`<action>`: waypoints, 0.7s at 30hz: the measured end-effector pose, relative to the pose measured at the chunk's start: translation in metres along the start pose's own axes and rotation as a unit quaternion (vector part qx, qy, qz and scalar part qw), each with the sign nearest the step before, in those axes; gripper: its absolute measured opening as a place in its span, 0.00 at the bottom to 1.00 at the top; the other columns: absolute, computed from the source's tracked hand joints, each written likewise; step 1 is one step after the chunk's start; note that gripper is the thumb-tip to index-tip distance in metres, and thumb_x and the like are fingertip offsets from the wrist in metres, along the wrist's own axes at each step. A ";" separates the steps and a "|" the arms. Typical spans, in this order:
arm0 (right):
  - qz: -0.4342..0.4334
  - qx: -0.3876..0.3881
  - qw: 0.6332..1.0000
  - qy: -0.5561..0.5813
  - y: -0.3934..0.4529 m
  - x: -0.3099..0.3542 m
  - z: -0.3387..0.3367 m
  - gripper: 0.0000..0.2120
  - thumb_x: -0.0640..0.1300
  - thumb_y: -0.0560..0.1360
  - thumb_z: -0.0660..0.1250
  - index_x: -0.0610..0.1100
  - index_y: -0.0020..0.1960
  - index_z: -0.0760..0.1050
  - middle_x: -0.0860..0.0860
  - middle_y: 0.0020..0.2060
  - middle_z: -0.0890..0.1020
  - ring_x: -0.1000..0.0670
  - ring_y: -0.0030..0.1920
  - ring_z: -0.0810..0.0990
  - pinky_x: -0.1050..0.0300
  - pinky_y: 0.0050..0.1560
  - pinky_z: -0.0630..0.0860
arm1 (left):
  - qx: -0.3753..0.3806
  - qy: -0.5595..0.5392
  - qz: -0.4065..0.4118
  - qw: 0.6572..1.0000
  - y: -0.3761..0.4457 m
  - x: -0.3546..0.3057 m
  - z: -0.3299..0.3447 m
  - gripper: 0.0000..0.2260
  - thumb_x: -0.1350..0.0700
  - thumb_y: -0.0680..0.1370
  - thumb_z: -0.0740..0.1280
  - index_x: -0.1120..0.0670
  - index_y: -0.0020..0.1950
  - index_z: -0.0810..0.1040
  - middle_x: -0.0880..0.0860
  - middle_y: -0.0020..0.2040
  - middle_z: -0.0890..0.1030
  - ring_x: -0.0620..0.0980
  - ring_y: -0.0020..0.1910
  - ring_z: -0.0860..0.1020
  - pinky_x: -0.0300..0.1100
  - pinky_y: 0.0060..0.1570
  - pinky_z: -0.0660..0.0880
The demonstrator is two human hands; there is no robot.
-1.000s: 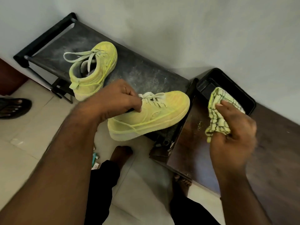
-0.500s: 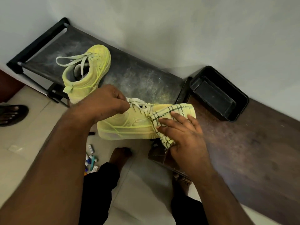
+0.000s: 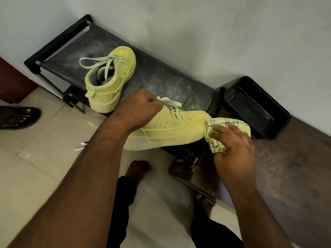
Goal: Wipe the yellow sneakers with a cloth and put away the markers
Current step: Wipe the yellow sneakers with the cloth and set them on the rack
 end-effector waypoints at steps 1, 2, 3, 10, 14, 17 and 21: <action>0.018 -0.005 1.000 0.009 -0.001 -0.004 0.000 0.28 0.25 0.58 0.67 0.45 0.54 0.82 0.51 0.58 0.81 0.45 0.67 0.71 0.32 0.66 0.64 | -0.008 0.002 -0.005 1.000 0.001 0.001 0.000 0.13 0.49 0.67 0.60 0.52 0.26 0.63 0.51 0.25 0.63 0.50 0.26 0.62 0.48 0.32 0.61; 0.004 -0.008 1.000 0.014 -0.004 0.003 0.002 0.28 0.25 0.58 0.66 0.45 0.54 0.82 0.51 0.59 0.81 0.45 0.67 0.71 0.33 0.66 0.64 | -0.013 0.006 -0.007 1.000 0.001 0.001 0.000 0.13 0.48 0.67 0.60 0.53 0.25 0.62 0.51 0.25 0.63 0.51 0.27 0.62 0.48 0.33 0.62; -0.035 -0.009 0.999 0.016 -0.009 0.017 0.006 0.27 0.26 0.58 0.66 0.45 0.53 0.82 0.51 0.59 0.81 0.45 0.66 0.72 0.34 0.67 0.64 | -0.014 0.011 -0.010 1.000 0.002 0.001 0.000 0.14 0.48 0.67 0.60 0.53 0.25 0.63 0.52 0.26 0.64 0.51 0.27 0.63 0.48 0.33 0.62; -0.255 0.039 0.966 -0.004 -0.027 0.090 0.034 0.17 0.37 0.69 0.63 0.49 0.53 0.82 0.53 0.59 0.81 0.44 0.67 0.72 0.35 0.68 0.61 | 0.003 -0.035 -0.022 0.999 0.002 0.003 0.001 0.14 0.52 0.71 0.62 0.53 0.28 0.65 0.53 0.26 0.61 0.50 0.27 0.59 0.46 0.32 0.57; -0.051 -0.017 0.999 -0.008 -0.005 0.027 0.010 0.28 0.28 0.61 0.66 0.47 0.58 0.80 0.50 0.64 0.77 0.43 0.69 0.69 0.33 0.67 0.64 | -0.014 -0.049 -0.047 0.998 0.003 0.008 -0.002 0.18 0.59 0.76 0.62 0.52 0.27 0.61 0.51 0.26 0.59 0.47 0.25 0.57 0.44 0.31 0.55; -0.070 -0.014 0.997 0.001 -0.011 0.044 0.016 0.25 0.32 0.64 0.67 0.46 0.59 0.79 0.50 0.65 0.75 0.42 0.69 0.69 0.35 0.68 0.63 | -0.007 -0.056 -0.071 0.996 0.003 0.010 -0.001 0.19 0.59 0.76 0.62 0.52 0.27 0.61 0.50 0.25 0.59 0.47 0.25 0.56 0.43 0.32 0.54; -0.300 0.054 0.952 0.017 -0.043 0.116 0.046 0.15 0.38 0.73 0.62 0.47 0.56 0.81 0.51 0.64 0.77 0.42 0.70 0.69 0.37 0.69 0.62 | -0.004 -0.106 -0.143 0.984 -0.001 0.019 -0.002 0.19 0.61 0.76 0.62 0.51 0.27 0.60 0.45 0.21 0.59 0.46 0.24 0.56 0.41 0.31 0.53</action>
Point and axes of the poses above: each hand's wrist, its own y-axis towards the middle knuckle, its own z-axis out of the palm, x = y × z, the point moved 7 cm from there along y, towards the middle knuckle
